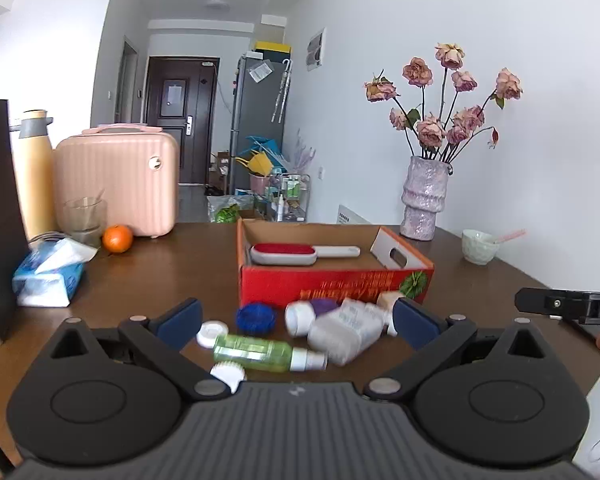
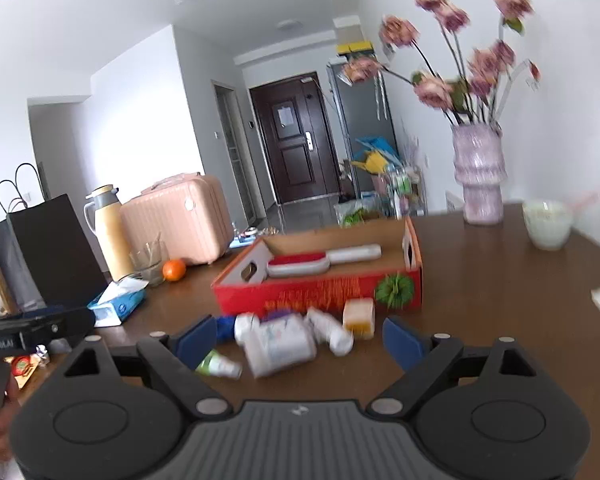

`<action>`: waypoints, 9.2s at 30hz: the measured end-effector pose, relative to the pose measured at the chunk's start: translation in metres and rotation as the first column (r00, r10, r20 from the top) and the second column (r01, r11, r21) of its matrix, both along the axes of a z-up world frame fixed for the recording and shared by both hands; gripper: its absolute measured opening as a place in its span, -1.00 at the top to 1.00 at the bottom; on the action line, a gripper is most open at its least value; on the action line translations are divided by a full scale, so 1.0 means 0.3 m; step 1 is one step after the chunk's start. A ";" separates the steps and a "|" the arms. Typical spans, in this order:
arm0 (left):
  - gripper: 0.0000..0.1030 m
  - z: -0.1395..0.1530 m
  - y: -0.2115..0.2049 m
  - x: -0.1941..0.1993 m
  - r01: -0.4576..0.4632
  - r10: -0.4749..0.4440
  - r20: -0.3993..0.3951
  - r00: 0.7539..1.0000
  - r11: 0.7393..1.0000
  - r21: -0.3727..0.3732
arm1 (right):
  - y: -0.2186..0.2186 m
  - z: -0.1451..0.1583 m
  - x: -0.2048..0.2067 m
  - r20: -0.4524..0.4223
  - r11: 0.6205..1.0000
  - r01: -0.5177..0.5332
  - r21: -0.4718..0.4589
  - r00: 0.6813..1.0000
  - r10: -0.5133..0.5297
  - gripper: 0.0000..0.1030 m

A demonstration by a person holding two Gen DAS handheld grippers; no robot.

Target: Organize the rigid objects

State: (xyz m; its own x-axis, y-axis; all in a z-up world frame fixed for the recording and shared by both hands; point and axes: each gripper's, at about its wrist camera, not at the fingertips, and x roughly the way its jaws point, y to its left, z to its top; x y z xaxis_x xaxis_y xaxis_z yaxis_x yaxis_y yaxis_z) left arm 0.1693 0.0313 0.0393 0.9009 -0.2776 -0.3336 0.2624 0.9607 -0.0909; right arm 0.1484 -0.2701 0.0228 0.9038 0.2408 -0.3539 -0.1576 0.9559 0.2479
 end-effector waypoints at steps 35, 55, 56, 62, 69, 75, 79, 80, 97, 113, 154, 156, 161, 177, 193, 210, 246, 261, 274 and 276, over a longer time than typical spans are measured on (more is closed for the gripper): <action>-0.78 -0.290 0.057 0.198 -0.053 0.078 -0.280 0.957 0.994 0.093 | 0.160 -0.214 0.239 -0.180 0.980 -0.169 -0.105 0.972 0.149 -0.38; 0.21 -0.360 0.105 0.504 0.048 -0.007 -0.374 0.927 0.994 0.101 | 0.577 -0.256 0.685 -0.258 0.848 -0.488 -0.206 0.863 0.434 0.08; 0.22 -0.361 0.111 0.504 0.052 -0.013 -0.372 0.928 0.994 0.095 | 0.582 -0.264 0.696 -0.265 0.847 -0.492 -0.203 0.860 0.436 0.11; 0.23 -0.358 0.148 0.506 0.053 -0.032 -0.377 0.926 0.998 0.044 | 0.621 -0.286 0.725 -0.276 0.841 -0.493 -0.223 0.859 0.431 0.26; 0.23 -0.340 0.158 0.472 0.042 -0.027 -0.365 0.931 0.999 0.033 | 0.637 -0.317 0.716 -0.308 0.833 -0.497 -0.244 0.854 0.419 0.41; 0.23 -0.300 0.158 0.413 0.022 -0.011 -0.343 0.939 0.999 0.028 | 0.597 -0.281 0.645 -0.280 0.844 -0.476 -0.249 0.869 0.408 0.42; 0.23 -0.262 0.132 0.366 0.034 -0.022 -0.315 0.949 0.999 0.030 | 0.530 -0.238 0.563 -0.240 0.865 -0.431 -0.255 0.895 0.375 0.42; 0.23 -0.253 0.123 0.354 0.040 -0.029 -0.309 0.951 0.999 0.030 | 0.508 -0.231 0.545 -0.237 0.871 -0.421 -0.254 0.900 0.366 0.42; 0.23 -0.206 -0.125 0.257 0.208 -0.195 -0.273 0.942 0.978 0.019 | 0.075 -0.311 0.152 -0.279 0.950 -0.078 -0.303 0.960 -0.010 0.41; 0.23 -0.216 -0.120 0.304 0.193 -0.168 -0.285 0.944 0.979 0.063 | 0.077 -0.319 0.268 -0.258 0.966 -0.059 -0.253 0.966 -0.008 0.42; -0.36 -0.244 -0.272 1.454 0.293 -0.205 -0.401 0.893 0.941 0.171 | -0.099 -0.148 1.422 -0.241 0.933 0.196 -0.300 0.931 -0.273 -0.05; -0.37 -0.243 -0.286 1.457 0.300 -0.218 -0.396 0.892 0.941 0.157 | -0.127 -0.145 1.416 -0.242 0.933 0.214 -0.290 0.926 -0.288 -0.06; -0.45 -0.241 -0.332 1.452 0.314 -0.231 -0.391 0.891 0.936 0.161 | -0.183 -0.137 1.402 -0.241 0.934 0.237 -0.268 0.922 -0.303 -0.16; -1.00 -0.045 -0.352 1.125 0.264 -0.236 -0.173 0.956 0.952 0.156 | -0.157 0.075 1.050 -0.138 0.960 0.174 -0.218 0.969 -0.207 -0.54; -1.00 0.030 -0.147 0.373 0.037 -0.040 0.035 0.999 0.997 0.067 | 0.026 0.078 0.325 -0.003 0.982 0.074 -0.176 0.997 -0.075 -0.72; -1.00 -0.151 0.064 -0.167 -0.110 0.109 0.014 0.994 0.992 0.058 | 0.176 -0.144 -0.194 0.022 0.980 0.028 -0.195 0.999 -0.024 -0.74; -1.00 -0.270 0.109 0.529 0.008 0.031 -0.191 0.981 0.980 0.200 | 0.164 -0.245 0.213 -0.047 0.986 0.002 -0.169 0.999 -0.010 -0.73; -0.58 -0.378 0.190 0.764 0.132 -0.075 -0.305 0.950 0.976 0.172 | 0.455 -0.145 0.514 -0.115 0.986 -0.033 -0.165 0.993 0.014 -0.12; 0.23 -0.398 0.163 0.782 0.220 -0.164 -0.279 0.946 0.958 0.183 | 0.592 -0.246 0.787 -0.235 0.942 -0.066 -0.328 0.972 -0.014 0.55; 0.23 -0.397 0.166 0.784 0.221 -0.167 -0.280 0.945 0.960 0.173 | 0.605 -0.259 0.789 -0.235 0.927 -0.077 -0.367 0.972 -0.012 0.55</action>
